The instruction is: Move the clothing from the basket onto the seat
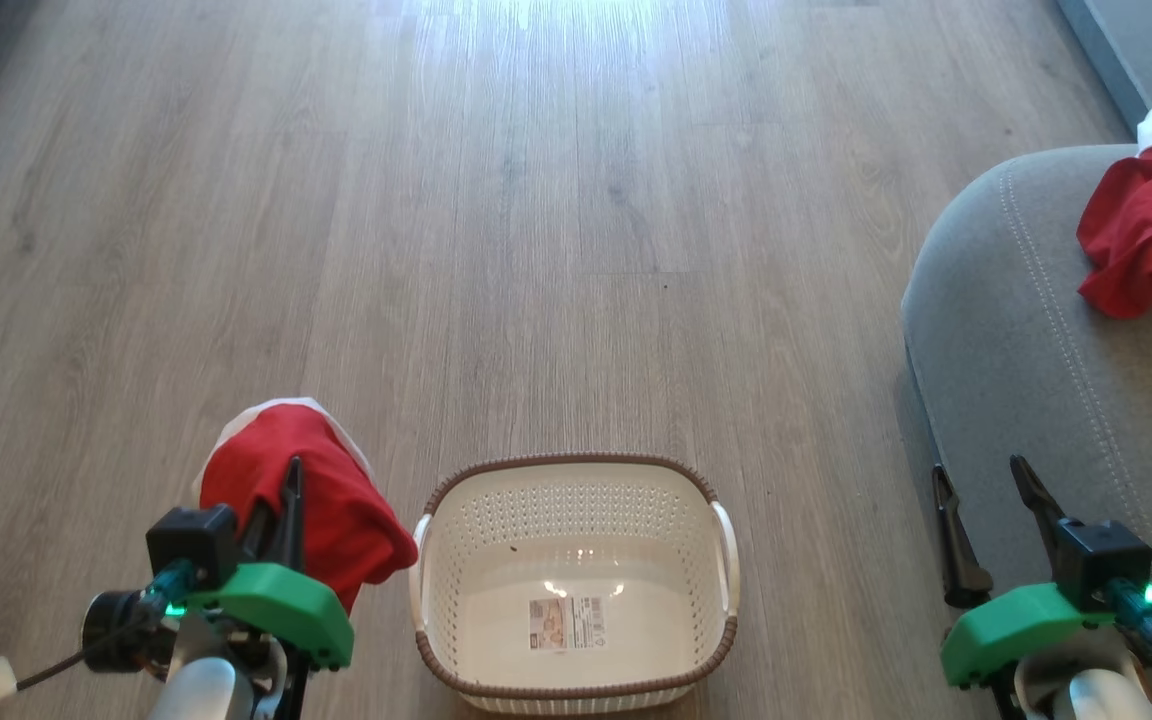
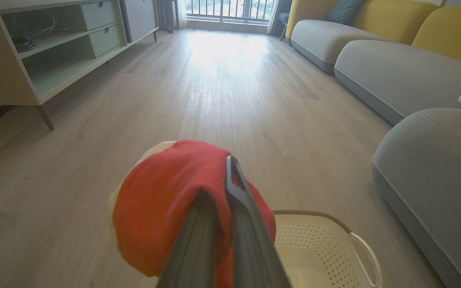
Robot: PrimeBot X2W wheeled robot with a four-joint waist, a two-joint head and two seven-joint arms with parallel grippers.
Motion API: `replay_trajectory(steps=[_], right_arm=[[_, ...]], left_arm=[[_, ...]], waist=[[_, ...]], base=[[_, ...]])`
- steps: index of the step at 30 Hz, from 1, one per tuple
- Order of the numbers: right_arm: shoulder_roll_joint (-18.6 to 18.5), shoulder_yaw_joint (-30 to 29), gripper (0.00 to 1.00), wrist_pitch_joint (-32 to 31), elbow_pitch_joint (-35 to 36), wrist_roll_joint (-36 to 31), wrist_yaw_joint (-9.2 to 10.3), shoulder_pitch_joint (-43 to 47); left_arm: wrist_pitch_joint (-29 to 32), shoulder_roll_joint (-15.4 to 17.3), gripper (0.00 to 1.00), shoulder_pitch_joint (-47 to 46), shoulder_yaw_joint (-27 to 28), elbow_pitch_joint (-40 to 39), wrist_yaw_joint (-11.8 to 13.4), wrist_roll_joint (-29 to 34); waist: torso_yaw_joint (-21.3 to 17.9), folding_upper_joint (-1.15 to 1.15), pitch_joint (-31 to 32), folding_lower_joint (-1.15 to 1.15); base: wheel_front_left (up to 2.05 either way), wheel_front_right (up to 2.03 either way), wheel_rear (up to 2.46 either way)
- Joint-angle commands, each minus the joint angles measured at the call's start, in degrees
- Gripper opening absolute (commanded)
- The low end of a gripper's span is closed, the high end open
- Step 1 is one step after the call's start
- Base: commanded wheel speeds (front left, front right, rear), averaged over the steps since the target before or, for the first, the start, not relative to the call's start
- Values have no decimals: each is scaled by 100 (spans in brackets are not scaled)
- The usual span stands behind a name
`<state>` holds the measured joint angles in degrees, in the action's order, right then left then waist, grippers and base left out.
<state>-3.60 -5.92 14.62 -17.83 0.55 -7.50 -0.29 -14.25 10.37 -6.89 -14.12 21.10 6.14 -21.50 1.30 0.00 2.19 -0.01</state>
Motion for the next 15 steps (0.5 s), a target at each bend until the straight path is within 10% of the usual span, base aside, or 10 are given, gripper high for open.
replay_trajectory(steps=[1,15], right_arm=[[-9,151,100,38,187,28,1,-116],[12,163,100,38,199,72,1,-150]], left_arm=[[-74,30,0,-196,276,-166,-37,79],[-74,-72,0,-212,442,-61,-182,270]], waist=[[-12,0,-7,1],[-82,0,-59,1]], base=[[0,0,0],[0,0,0]])
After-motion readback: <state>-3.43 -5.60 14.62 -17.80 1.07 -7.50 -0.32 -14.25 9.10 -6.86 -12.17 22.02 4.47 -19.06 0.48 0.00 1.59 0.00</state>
